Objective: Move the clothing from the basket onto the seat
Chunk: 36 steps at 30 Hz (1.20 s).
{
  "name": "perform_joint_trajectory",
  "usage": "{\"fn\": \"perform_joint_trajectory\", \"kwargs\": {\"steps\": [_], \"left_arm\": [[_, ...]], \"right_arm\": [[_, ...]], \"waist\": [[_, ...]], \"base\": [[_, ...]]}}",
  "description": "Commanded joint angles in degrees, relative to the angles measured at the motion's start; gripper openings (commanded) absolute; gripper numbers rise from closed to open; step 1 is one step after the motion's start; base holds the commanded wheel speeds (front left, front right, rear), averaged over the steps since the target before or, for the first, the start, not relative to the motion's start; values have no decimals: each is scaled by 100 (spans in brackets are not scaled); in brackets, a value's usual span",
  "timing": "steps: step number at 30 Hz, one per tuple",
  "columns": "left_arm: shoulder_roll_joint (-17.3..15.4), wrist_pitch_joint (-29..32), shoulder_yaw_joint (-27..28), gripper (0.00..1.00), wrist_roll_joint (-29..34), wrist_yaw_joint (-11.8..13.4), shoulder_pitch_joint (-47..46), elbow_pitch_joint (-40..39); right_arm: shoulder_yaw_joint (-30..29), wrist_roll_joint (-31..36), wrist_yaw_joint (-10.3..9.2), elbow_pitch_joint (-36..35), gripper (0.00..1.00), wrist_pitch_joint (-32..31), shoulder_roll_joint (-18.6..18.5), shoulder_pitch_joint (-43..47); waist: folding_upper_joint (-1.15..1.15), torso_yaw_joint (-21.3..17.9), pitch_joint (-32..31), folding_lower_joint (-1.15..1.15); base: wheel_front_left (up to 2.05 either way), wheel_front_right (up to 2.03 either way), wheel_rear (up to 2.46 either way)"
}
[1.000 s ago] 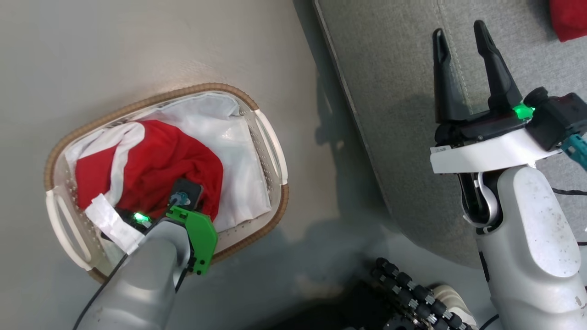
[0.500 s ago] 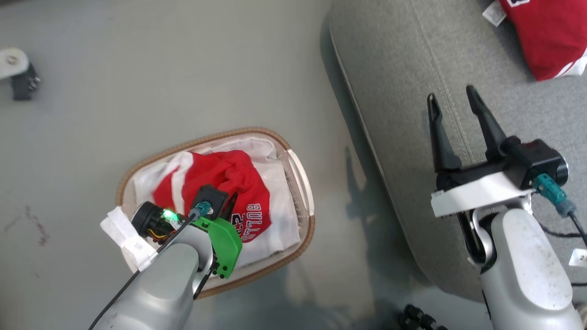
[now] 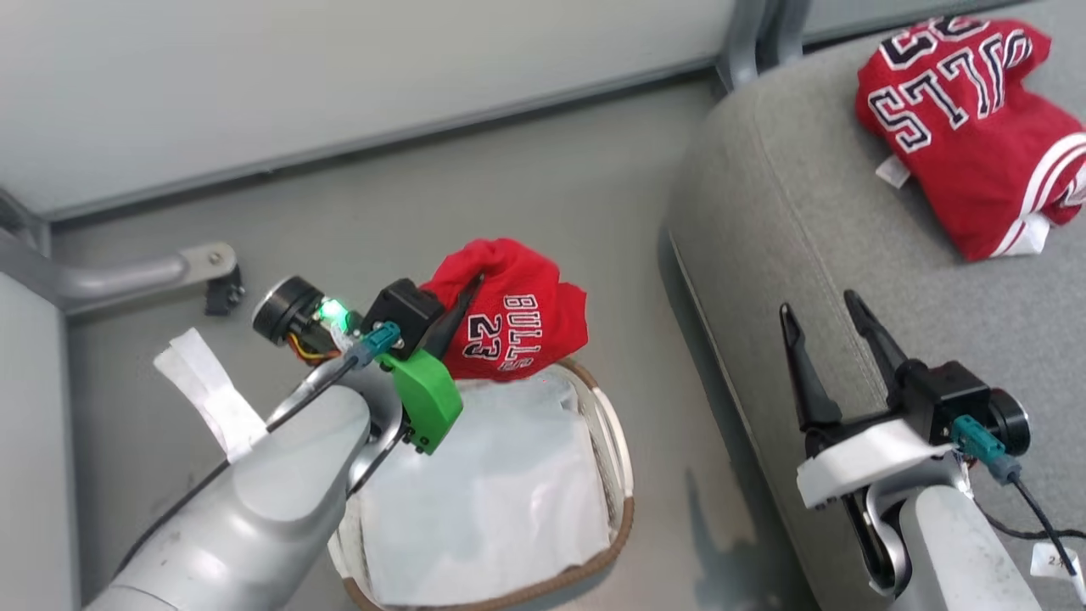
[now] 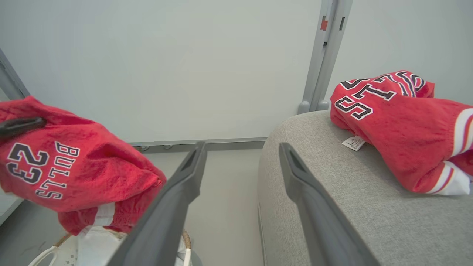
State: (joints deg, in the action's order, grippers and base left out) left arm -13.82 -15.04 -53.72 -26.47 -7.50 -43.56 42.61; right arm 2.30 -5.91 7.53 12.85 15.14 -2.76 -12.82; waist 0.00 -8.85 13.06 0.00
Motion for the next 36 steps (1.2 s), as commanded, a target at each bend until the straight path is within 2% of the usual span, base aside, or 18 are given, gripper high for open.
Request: {"fn": "perform_joint_trajectory", "kwargs": {"steps": [1, 12, 22, 36], "left_arm": [[-101, -17, -87, 0, -7, 5, -142, -128], [-393, 24, -481, 0, 58, 5, -1167, -817], [-402, 2, -430, 0, 17, 4, -1834, -1040], [-242, -20, -674, 0, -37, 4, -1968, -1060]], "right_arm": [[5, 35, -8, 44, 100, 1, -25, 147], [196, 86, -8, 172, 100, 1, -23, 368], [610, 152, -8, 270, 100, 1, -24, 99], [1408, 687, -8, 829, 100, 1, -38, -1296]], "waist": [[0, 409, -889, 0], [0, 425, -1368, 0], [0, 410, -1455, 0], [0, 534, -1427, 0]], "base": [[0, 0, 0], [0, 0, 0], [0, 0, 0], [0, 0, 0]]}}
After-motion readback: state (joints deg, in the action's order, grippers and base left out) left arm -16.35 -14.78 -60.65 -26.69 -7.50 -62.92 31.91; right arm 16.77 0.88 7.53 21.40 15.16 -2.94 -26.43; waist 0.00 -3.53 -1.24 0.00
